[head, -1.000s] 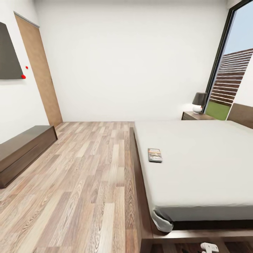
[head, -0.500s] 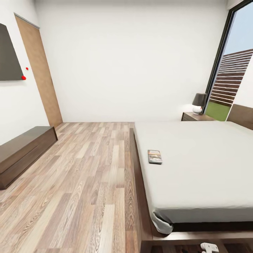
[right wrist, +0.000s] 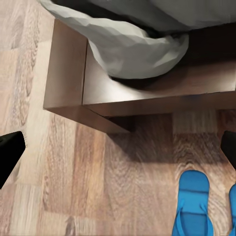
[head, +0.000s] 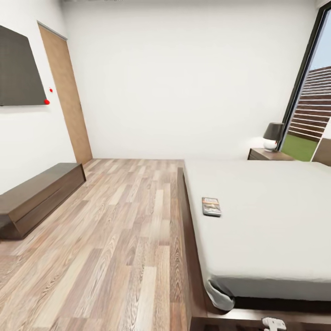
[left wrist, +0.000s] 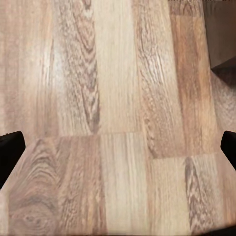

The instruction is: In the bedroom, move the book from the bed onto either nightstand, and place the two sandals side by side next to the bed.

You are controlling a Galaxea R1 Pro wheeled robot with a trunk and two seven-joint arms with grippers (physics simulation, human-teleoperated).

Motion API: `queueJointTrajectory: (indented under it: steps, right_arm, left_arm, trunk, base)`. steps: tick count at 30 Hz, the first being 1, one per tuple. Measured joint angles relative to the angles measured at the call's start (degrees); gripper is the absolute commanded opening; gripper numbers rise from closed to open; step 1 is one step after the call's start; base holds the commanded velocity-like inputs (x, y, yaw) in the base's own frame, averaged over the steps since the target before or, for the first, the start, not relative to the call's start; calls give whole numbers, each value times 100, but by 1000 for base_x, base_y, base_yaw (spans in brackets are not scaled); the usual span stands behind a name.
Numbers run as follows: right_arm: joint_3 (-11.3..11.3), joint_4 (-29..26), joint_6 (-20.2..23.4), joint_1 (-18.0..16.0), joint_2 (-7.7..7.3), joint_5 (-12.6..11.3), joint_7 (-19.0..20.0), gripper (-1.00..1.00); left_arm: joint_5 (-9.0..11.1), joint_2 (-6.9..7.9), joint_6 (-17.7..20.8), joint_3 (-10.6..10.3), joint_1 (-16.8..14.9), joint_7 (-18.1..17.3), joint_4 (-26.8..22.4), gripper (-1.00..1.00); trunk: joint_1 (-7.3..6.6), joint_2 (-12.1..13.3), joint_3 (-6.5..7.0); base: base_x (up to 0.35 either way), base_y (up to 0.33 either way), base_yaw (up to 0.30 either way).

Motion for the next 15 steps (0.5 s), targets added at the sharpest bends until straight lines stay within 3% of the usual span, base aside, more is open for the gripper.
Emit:
queueJointTrajectory:
  steps: [15]
  right_arm:
    - [0, 0, 0, 0, 0, 0, 1, 100]
  left_arm:
    - [0, 0, 0, 0, 0, 0, 0, 100]
  trunk:
    - [0, 0, 0]
  base:
    - [0, 0, 291]
